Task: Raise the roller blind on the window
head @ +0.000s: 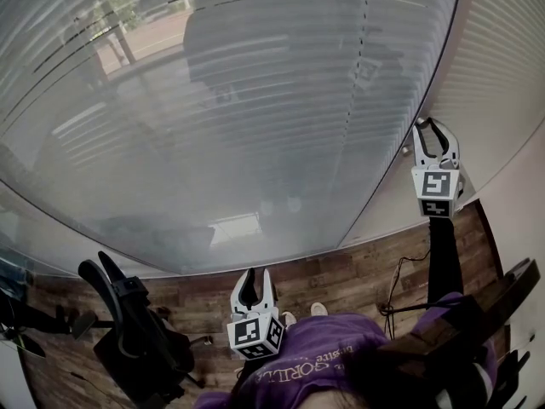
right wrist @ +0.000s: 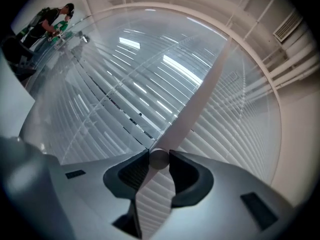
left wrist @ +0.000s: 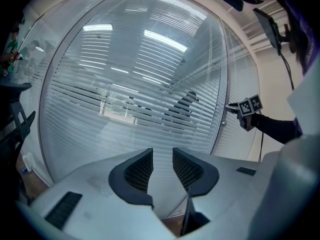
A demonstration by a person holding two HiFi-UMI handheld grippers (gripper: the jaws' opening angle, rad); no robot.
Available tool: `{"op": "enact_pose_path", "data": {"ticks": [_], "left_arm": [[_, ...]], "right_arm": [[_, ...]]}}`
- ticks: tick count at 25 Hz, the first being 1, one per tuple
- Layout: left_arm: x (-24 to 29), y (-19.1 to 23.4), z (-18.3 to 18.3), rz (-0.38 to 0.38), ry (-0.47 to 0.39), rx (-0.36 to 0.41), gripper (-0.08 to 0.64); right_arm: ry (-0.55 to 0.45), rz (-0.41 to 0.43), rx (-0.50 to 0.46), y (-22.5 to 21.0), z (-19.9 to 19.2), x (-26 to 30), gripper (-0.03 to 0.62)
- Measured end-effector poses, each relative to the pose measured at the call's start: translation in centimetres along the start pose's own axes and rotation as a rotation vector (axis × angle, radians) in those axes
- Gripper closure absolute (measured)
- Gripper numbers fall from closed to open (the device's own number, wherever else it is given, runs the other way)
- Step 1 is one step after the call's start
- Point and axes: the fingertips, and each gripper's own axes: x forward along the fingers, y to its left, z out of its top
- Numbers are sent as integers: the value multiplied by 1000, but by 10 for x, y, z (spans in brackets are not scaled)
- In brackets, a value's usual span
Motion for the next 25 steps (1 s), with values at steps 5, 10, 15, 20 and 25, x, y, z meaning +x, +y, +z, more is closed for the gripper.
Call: {"op": "enact_pose_path", "data": {"ticks": [5, 10, 15, 20, 25], "left_arm": [[0, 0, 1, -1, 0, -2, 436], [1, -1, 2, -4, -4, 1, 436], [1, 0, 3, -3, -4, 3, 436], [2, 1, 3, -5, -5, 1, 436], [2, 0, 3, -7, -2, 1, 436]], "right_arm": [[4, -6, -50, 1, 0, 0, 468], [-9, -7, -9, 0, 0, 0, 468], [-27, -6, 45, 0, -1, 0, 468], [-54, 15, 134, 1, 1, 0, 468], [-58, 11, 192, -4, 2, -1, 468]]}}
